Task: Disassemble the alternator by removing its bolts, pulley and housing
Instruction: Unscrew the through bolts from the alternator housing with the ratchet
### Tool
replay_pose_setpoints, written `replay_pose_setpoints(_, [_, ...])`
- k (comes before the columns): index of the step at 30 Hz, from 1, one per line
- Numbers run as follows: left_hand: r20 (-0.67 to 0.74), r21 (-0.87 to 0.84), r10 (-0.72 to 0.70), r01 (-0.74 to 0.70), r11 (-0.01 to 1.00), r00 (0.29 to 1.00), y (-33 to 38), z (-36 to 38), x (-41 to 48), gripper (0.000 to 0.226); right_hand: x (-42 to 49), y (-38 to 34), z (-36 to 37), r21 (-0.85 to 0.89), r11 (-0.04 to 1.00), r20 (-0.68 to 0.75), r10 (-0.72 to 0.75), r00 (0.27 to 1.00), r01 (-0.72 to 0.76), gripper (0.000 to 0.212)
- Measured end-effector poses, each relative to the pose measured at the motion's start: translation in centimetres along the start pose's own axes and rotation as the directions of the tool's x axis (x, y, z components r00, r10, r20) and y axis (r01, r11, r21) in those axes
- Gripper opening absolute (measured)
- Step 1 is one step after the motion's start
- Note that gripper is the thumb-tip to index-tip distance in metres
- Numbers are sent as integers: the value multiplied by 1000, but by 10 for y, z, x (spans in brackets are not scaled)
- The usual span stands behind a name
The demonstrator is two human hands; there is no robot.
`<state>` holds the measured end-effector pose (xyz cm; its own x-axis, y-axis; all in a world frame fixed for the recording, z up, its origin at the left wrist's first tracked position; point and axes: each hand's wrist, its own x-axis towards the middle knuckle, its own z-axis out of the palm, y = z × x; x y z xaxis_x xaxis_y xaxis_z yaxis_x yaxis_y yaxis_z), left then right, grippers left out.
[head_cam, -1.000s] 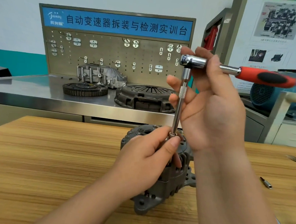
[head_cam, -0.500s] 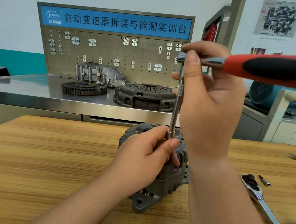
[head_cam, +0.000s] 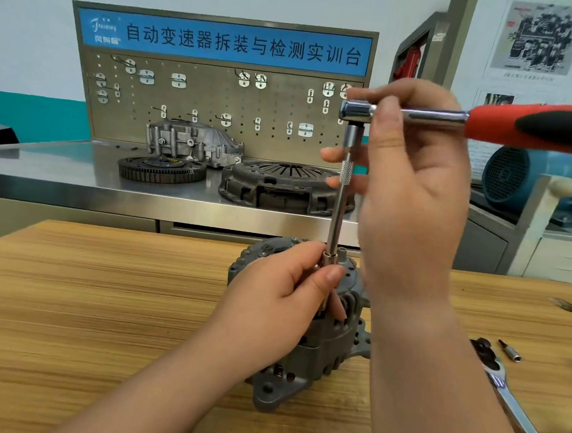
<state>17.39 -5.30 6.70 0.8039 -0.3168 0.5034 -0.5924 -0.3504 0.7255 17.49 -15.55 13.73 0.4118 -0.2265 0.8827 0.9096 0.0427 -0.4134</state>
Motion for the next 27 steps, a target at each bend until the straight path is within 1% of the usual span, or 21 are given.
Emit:
replay_pose_setpoints(1, [-14, 6, -7, 7, 1000, 1000, 0, 0, 0, 39, 0, 2, 1, -158, 978, 19, -137, 990, 138, 7])
replay_pose_setpoints(2, [-27, 9, -9, 9, 1000, 1000, -1, 1, 0, 38, -2, 4, 2, -265, 934, 47, -234, 971, 238, 7])
replay_pose_setpoints(3, [-37, 7, -7, 7, 1000, 999, -1, 1, 0, 36, -4, 6, 3, -313, 908, 54, -277, 959, 280, 9])
replay_pose_setpoints(4, [-48, 6, -4, 4, 1000, 999, -2, 2, -1, 32, -6, 6, 5, -304, 915, 41, -266, 963, 266, 12])
replay_pose_setpoints(5, [-60, 8, 3, -2, 1000, 998, -2, 2, -1, 29, -7, 6, 7, -250, 946, 18, -211, 977, 209, 15])
replay_pose_setpoints(6, [-71, 10, 16, -15, 1000, 997, -2, 3, -2, 28, -8, 3, 9, -154, 980, -7, -127, 992, 124, 15])
replay_pose_setpoints(7, [-78, 9, 36, -36, 999, 996, -2, 3, -3, 30, -8, 0, 10, -22, 1000, -17, -20, 1000, 20, 13])
replay_pose_setpoints(8, [-82, 8, 61, -60, 998, 995, -1, 2, -3, 35, -8, -4, 10, 129, 988, 3, 87, 996, -87, 10])
replay_pose_setpoints(9, [-83, 8, 84, -84, 996, 993, -1, 2, -4, 42, -6, -6, 9, 267, 948, 45, 169, 985, -175, 8])
replay_pose_setpoints(10, [-79, 9, 104, -104, 995, 991, -1, 1, -4, 46, -5, -8, 9, 366, 900, 93, 217, 972, -236, 9])
replay_pose_setpoints(12, [-73, 12, 133, -133, 991, 988, -2, 1, -4, 47, -2, -10, 7, 467, 832, 176, 243, 954, -299, 14])
replay_pose_setpoints(15, [-65, 15, 149, -148, 989, 987, -4, 1, -3, 42, -2, -8, 4, 559, 745, 268, 254, 929, -365, 20])
replay_pose_setpoints(17, [-50, 13, 136, -136, 991, 989, -4, 1, -2, 39, -1, -6, 1, 607, 687, 305, 265, 915, -401, 22])
replay_pose_setpoints(19, [-41, 11, 108, -108, 994, 993, -4, 2, -2, 38, 0, -3, -1, 630, 661, 301, 278, 912, -409, 22])
replay_pose_setpoints(20, [-41, 19, 92, -92, 996, 995, -3, 2, -2, 37, 0, -2, -2, 619, 676, 279, 285, 917, -398, 21])
replay_pose_setpoints(21, [-42, 32, 77, -76, 997, 996, -2, 2, -2, 36, 0, -1, -2, 585, 720, 241, 286, 927, -374, 19])
replay_pose_setpoints(23, [-42, 56, 49, -47, 997, 998, -1, 2, -2, 33, -1, -1, -1, 416, 865, 137, 246, 960, -281, 12])
replay_pose_setpoints(24, [-44, 59, 37, -34, 998, 998, 0, 2, -2, 34, -1, -1, -1, 287, 937, 87, 180, 980, -198, 8])
replay_pose_setpoints(25, [-47, 62, 25, -22, 998, 999, 0, 1, -2, 35, -1, -1, 0, 128, 989, 53, 67, 996, -73, 6])
replay_pose_setpoints(26, [-51, 67, 15, -11, 998, 999, 1, 2, -2, 34, -1, -1, 0, -52, 995, 50, -82, 995, 85, 9])
replay_pose_setpoints(27, [-58, 70, 9, -4, 998, 998, 0, 2, -2, 30, -2, 1, 1, -211, 949, 80, -221, 972, 233, 11])
